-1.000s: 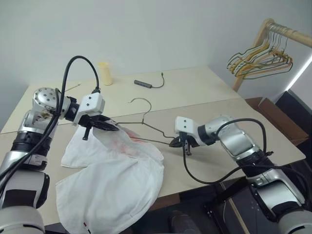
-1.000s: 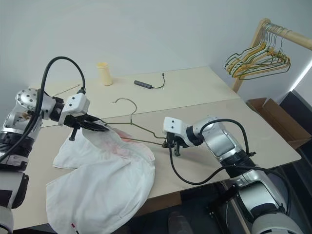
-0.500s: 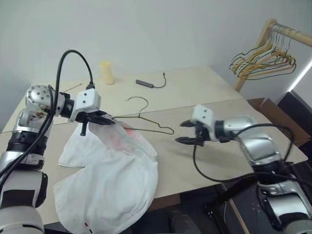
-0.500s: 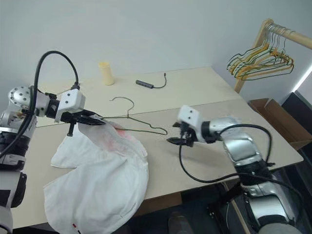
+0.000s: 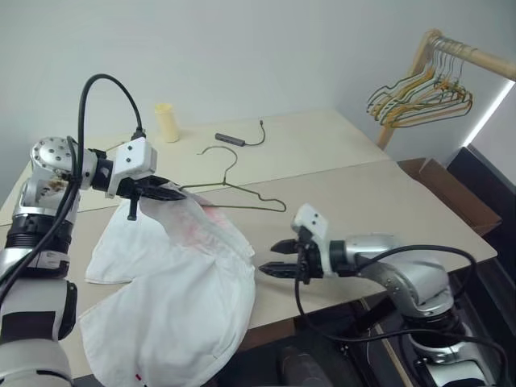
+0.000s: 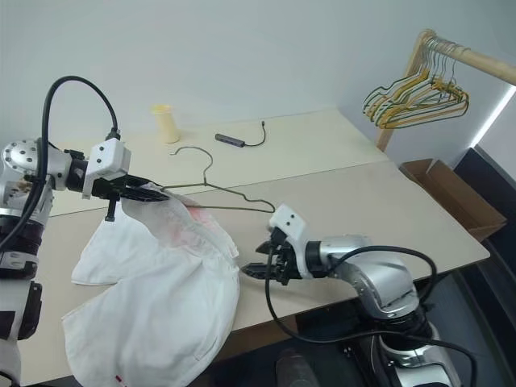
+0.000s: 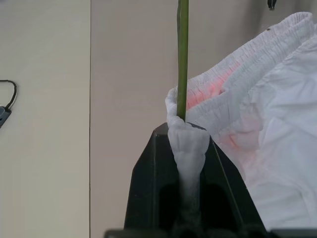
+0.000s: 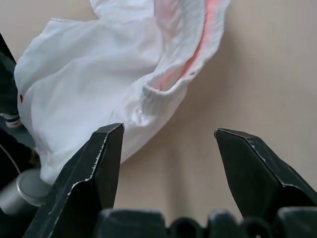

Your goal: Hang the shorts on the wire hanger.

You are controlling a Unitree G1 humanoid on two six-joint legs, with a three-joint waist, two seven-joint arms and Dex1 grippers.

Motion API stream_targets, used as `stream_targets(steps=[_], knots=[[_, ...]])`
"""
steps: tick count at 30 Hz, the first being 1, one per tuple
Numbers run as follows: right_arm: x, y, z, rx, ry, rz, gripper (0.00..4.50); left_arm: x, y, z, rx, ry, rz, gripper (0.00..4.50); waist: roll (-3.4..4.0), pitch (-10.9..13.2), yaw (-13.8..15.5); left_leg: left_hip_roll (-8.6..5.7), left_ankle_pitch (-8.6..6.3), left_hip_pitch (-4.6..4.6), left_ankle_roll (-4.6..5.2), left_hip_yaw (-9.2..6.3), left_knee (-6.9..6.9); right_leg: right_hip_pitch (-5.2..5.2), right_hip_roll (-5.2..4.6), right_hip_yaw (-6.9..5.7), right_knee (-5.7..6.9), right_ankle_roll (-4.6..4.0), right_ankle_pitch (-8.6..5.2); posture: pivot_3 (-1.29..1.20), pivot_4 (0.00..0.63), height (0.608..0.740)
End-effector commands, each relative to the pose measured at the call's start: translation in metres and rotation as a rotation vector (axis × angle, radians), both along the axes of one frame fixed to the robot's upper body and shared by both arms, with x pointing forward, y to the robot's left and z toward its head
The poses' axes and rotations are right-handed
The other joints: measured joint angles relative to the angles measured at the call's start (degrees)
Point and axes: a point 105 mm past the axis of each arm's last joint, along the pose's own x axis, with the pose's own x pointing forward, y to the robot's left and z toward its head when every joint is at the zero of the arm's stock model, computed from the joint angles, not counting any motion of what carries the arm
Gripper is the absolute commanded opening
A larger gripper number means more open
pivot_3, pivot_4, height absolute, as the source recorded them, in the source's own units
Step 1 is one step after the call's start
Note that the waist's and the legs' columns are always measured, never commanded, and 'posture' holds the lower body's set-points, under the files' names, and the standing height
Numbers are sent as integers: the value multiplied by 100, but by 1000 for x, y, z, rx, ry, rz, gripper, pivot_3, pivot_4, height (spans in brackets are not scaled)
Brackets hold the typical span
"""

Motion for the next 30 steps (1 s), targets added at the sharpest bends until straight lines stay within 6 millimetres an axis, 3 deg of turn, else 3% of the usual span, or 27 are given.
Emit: stream_targets(steps=[1,4,9,12,17,20,23,30], knots=[[-2,8,5,22,6,-17,3462,1,2,22,-16,-76,7,56,-1,-1,10,0,0,-14,0,-3,9,-12,0,-3,3,-1,1,-189,0,740],[-4,16,4,42,30,-19,3462,1,1,23,-17,-77,7,56,-1,-1,6,-2,0,-71,0,-5,45,-74,-1,-3,61,-2,2,-187,0,740],[-6,29,3,63,57,-13,3295,1,1,23,-24,-83,14,56,-1,-1,1,-2,0,-65,0,-4,46,-72,-1,-1,57,-1,1,-182,0,740],[-2,31,-2,59,79,-39,2651,1,0,23,-30,-87,17,56,-1,-1,-5,-3,0,-64,0,-3,46,-71,-1,0,57,-1,1,-176,0,740],[5,30,-9,47,116,-91,865,-2,2,23,-36,-90,22,56,-1,-1,-7,-3,0,-64,0,-4,46,-72,-1,0,58,-1,1,-174,0,740],[10,23,-11,33,100,-128,12,-5,4,25,-58,-85,20,56,-1,-1,-10,-2,0,-65,1,-4,46,-72,-1,0,59,-1,1,-174,0,740],[19,14,-11,34,97,-177,12,-8,4,27,-80,-71,9,56,-2,-1,-12,-2,0,-64,0,-4,46,-71,-1,-1,58,-1,1,-180,0,740],[53,-31,-6,-2,-2,-279,12,-23,13,32,-119,-23,-17,56,-2,-1,-33,-3,0,-63,0,-3,47,-70,-1,0,57,-1,1,-180,0,740]])
